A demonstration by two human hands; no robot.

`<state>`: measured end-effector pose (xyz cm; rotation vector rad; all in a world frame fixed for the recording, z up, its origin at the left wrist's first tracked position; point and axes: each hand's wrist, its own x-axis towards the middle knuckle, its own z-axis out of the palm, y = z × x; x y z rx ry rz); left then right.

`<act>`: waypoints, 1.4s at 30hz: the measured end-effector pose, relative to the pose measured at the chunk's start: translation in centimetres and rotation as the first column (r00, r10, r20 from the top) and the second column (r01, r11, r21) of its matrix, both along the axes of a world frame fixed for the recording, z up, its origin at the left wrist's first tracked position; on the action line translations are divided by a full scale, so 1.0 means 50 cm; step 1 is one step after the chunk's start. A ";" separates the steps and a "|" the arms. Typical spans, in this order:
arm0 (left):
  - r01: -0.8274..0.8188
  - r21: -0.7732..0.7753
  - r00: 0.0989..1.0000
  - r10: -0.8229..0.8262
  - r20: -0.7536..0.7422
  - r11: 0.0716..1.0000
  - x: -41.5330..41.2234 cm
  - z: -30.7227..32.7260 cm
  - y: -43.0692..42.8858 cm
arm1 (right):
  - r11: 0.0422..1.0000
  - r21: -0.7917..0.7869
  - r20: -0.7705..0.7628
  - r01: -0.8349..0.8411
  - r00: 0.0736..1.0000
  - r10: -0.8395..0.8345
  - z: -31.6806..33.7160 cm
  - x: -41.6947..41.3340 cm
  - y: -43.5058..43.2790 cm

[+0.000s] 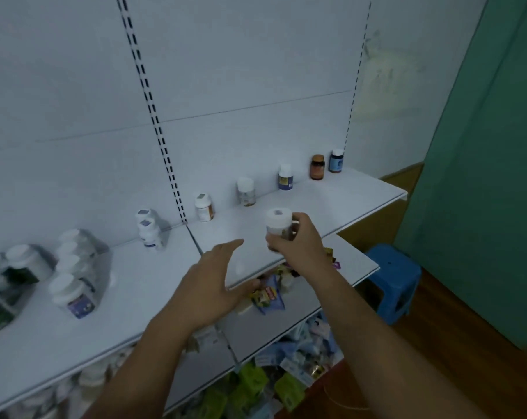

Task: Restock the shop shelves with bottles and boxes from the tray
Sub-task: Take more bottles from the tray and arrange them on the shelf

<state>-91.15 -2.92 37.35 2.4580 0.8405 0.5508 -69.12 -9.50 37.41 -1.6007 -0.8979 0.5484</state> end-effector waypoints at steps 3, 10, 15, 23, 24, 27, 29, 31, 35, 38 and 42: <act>-0.066 -0.003 0.998 0.066 0.001 0.998 0.020 -0.015 0.032 | 0.995 -0.089 0.060 -0.051 0.997 0.057 -0.034 0.047 0.104; -0.209 -0.037 0.977 0.210 0.043 0.977 0.088 -0.043 0.151 | 0.981 -0.186 0.209 -0.050 0.974 0.089 -0.111 0.141 0.330; -0.243 -0.025 0.968 0.244 0.060 0.970 0.157 -0.041 0.233 | 0.975 -0.195 0.269 -0.105 0.951 0.156 -0.110 0.178 0.385; -0.247 0.006 0.964 0.245 0.100 0.969 0.221 -0.038 0.285 | 0.958 -0.224 0.243 -0.177 0.942 0.231 -0.124 0.224 0.399; -0.253 0.004 0.963 0.252 0.093 0.967 0.224 -0.039 0.287 | 0.958 -0.221 0.243 -0.182 0.941 0.235 -0.123 0.226 0.401; -0.259 0.005 0.964 0.258 0.063 0.966 0.232 -0.042 0.291 | 0.958 -0.208 0.247 -0.196 0.937 0.246 -0.124 0.236 0.408; -0.274 0.004 0.961 0.274 0.045 0.962 0.237 -0.043 0.289 | 0.957 -0.206 0.248 -0.206 0.934 0.255 -0.127 0.242 0.417; -0.305 0.005 0.952 0.305 0.031 0.952 0.242 -0.040 0.282 | 0.957 -0.200 0.254 -0.210 0.932 0.258 -0.135 0.246 0.423; -0.368 0.006 0.930 0.368 0.001 0.930 0.250 -0.034 0.261 | 0.954 -0.179 0.217 -0.241 0.936 0.277 -0.139 0.254 0.429; -0.439 0.023 0.898 0.439 -0.009 0.898 0.254 -0.029 0.234 | 0.952 -0.160 0.154 -0.262 0.946 0.286 -0.121 0.260 0.416; -0.559 0.046 0.828 0.560 -0.024 0.828 0.251 -0.012 0.183 | 0.961 -0.062 0.249 -0.268 0.929 0.275 -0.090 0.262 0.347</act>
